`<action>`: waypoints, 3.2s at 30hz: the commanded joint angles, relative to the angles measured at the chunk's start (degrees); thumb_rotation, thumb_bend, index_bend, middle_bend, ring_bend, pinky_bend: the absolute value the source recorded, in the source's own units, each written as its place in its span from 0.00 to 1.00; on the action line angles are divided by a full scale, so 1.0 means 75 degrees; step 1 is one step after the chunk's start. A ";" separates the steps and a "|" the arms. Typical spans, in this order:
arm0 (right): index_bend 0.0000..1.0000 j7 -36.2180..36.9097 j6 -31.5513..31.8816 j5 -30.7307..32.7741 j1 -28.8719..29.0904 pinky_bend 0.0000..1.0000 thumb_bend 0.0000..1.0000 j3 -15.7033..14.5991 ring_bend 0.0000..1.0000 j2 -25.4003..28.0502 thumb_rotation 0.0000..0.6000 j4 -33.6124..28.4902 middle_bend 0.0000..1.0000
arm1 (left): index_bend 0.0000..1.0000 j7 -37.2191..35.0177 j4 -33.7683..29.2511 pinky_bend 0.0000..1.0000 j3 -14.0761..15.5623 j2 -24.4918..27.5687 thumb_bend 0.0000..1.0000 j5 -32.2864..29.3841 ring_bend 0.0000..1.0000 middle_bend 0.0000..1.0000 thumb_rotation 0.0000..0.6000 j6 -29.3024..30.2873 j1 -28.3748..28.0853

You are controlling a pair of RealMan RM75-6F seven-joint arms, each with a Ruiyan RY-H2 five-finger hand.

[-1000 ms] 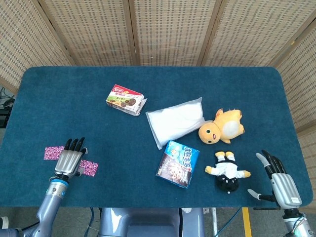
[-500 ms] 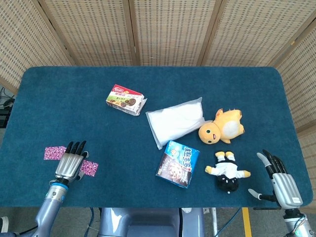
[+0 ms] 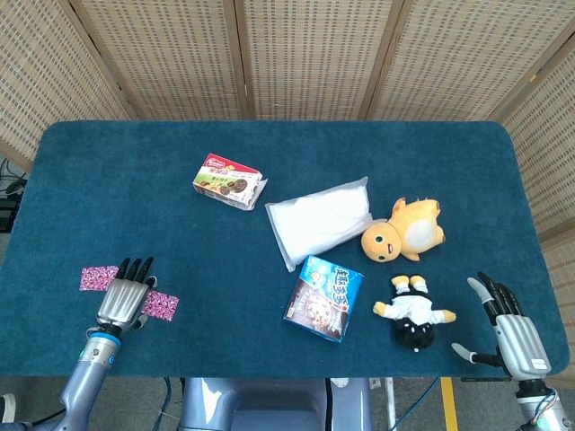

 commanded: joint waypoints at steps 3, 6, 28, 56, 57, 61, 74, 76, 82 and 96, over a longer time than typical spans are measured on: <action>0.04 -0.0008 0.0001 -0.0004 -0.0002 0.00 0.11 -0.0002 0.00 -0.0001 1.00 0.0000 0.00 | 0.31 0.0026 0.0025 0.00 -0.0008 -0.0032 0.22 0.0013 0.00 0.00 1.00 -0.0009 0.0021; 0.04 -0.0012 0.0006 -0.0012 -0.0002 0.00 0.10 -0.0003 0.00 -0.0006 1.00 -0.0003 0.00 | 0.31 0.0063 0.0038 0.00 -0.0015 -0.0063 0.22 -0.0021 0.00 0.00 1.00 -0.0056 0.0016; 0.04 -0.0008 0.0008 -0.0014 -0.0006 0.00 0.11 -0.0006 0.00 -0.0010 1.00 0.0009 0.00 | 0.31 0.0358 0.0181 0.00 -0.0135 -0.0346 0.22 -0.0234 0.00 0.00 1.00 -0.0144 -0.0041; 0.04 -0.0010 -0.0007 -0.0015 -0.0001 0.00 0.10 -0.0011 0.00 -0.0016 1.00 0.0006 0.00 | 0.31 0.0590 0.0243 0.00 -0.0150 -0.0421 0.23 -0.0520 0.00 0.00 1.00 -0.0249 -0.0140; 0.04 -0.0007 -0.0006 -0.0018 0.0000 0.00 0.10 -0.0011 0.00 -0.0015 1.00 0.0007 0.00 | 0.31 0.0606 0.0228 0.00 -0.0143 -0.0410 0.23 -0.0525 0.00 0.00 1.00 -0.0252 -0.0146; 0.04 0.0000 0.0001 -0.0010 -0.0004 0.00 0.10 -0.0006 0.00 -0.0013 1.00 0.0007 0.00 | 0.31 0.0614 0.0163 0.00 -0.0145 -0.0359 0.23 -0.0517 0.00 0.00 1.00 -0.0235 -0.0158; 0.04 -0.0005 0.0002 -0.0026 -0.0005 0.00 0.10 -0.0016 0.00 -0.0009 1.00 -0.0003 0.00 | 0.31 0.0560 0.0221 0.00 -0.0078 -0.0391 0.25 -0.0544 0.00 0.00 1.00 -0.0268 -0.0142; 0.04 -0.0012 -0.0006 -0.0024 -0.0004 0.00 0.11 -0.0018 0.00 -0.0011 1.00 -0.0004 0.00 | 0.31 0.0538 0.0267 0.00 -0.0077 -0.0410 0.25 -0.0559 0.00 0.00 1.00 -0.0282 -0.0139; 0.04 -0.0024 0.0000 -0.0025 -0.0005 0.00 0.10 -0.0016 0.00 -0.0016 1.00 -0.0003 0.00 | 0.33 0.0493 0.0346 0.00 -0.0088 -0.0445 0.25 -0.0590 0.00 0.00 1.00 -0.0308 -0.0138; 0.04 -0.0018 -0.0042 0.0005 0.0008 0.00 0.10 -0.0013 0.00 -0.0025 1.00 0.0016 0.00 | 0.43 0.0459 0.0342 0.00 -0.0074 -0.0439 0.29 -0.0552 0.00 0.00 1.00 -0.0280 -0.0126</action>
